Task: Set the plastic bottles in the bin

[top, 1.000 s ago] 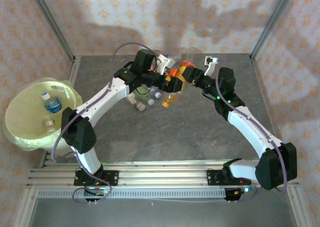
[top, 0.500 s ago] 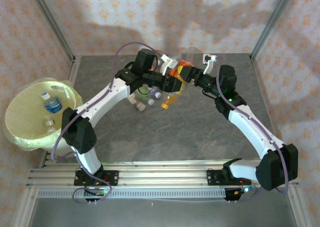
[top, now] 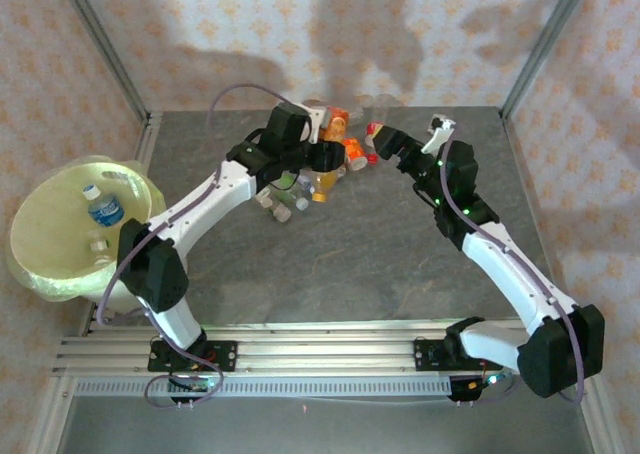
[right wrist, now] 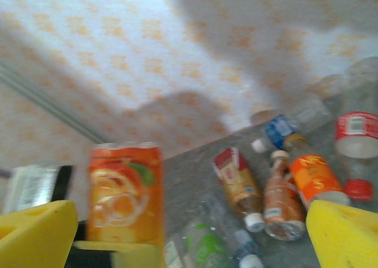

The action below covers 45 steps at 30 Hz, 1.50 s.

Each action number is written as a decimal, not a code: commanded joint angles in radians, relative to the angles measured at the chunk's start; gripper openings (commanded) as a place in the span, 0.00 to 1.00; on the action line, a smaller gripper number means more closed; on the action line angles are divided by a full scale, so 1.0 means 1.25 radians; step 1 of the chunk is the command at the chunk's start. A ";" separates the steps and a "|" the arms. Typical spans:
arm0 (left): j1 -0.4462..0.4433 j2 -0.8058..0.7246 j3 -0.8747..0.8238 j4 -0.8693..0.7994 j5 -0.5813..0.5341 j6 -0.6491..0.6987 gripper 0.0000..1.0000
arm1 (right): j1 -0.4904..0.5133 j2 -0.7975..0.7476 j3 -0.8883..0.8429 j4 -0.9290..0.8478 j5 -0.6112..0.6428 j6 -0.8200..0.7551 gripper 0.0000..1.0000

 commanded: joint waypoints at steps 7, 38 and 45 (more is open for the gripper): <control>0.002 -0.202 -0.136 0.096 -0.318 -0.004 0.45 | 0.000 -0.038 -0.070 -0.079 0.119 -0.034 0.99; 0.304 -0.610 -0.087 -0.124 -0.812 0.269 0.46 | 0.000 -0.036 -0.041 -0.092 0.077 -0.098 1.00; 0.509 -0.627 -0.135 -0.122 -0.664 0.214 0.45 | 0.001 -0.031 -0.050 -0.091 0.069 -0.075 1.00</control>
